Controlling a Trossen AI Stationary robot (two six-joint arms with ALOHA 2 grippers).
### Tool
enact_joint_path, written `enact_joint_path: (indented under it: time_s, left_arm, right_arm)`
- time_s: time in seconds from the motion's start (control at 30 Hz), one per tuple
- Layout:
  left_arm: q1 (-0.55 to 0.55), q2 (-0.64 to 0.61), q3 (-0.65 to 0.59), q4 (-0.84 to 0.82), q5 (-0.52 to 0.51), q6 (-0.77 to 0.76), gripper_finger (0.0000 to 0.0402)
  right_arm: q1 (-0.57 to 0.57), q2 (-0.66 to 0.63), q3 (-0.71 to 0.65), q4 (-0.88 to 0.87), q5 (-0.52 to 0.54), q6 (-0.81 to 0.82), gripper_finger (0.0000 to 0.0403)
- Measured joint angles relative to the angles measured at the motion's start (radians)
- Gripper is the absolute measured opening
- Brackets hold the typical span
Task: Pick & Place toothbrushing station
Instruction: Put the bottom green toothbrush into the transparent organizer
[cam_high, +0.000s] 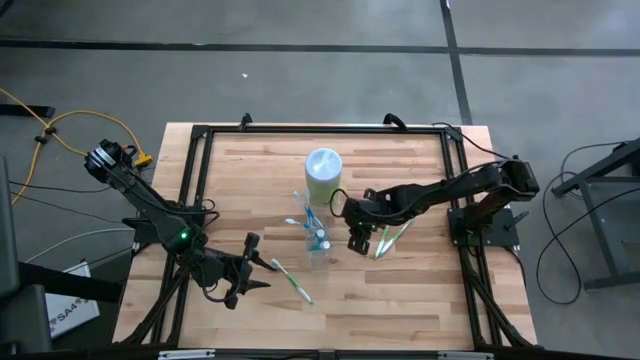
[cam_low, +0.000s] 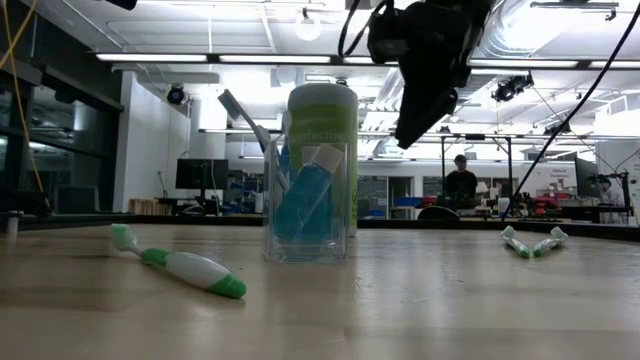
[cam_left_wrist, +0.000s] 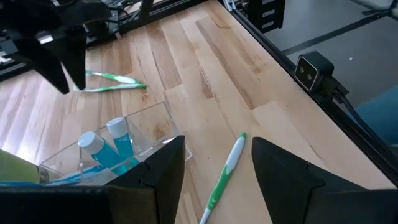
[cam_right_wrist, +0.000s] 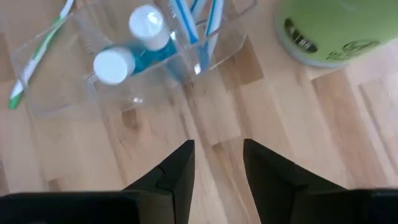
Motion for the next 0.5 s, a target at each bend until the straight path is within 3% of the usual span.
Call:
enact_joint_path:
  time_s: [0.17, 0.5]
  left_arm:
    - [0.0, 0.0, 0.0, -0.02, 0.003, -0.007, 0.0179]
    - [0.0, 0.057, 0.0, -0.094, 0.107, 0.088, 0.0179]
  right_arm:
    - [0.0, 0.0, 0.0, -0.003, -0.086, 0.028, 0.0129]
    - [0.004, 0.0, 0.0, -0.053, -0.088, 0.137, 0.0129]
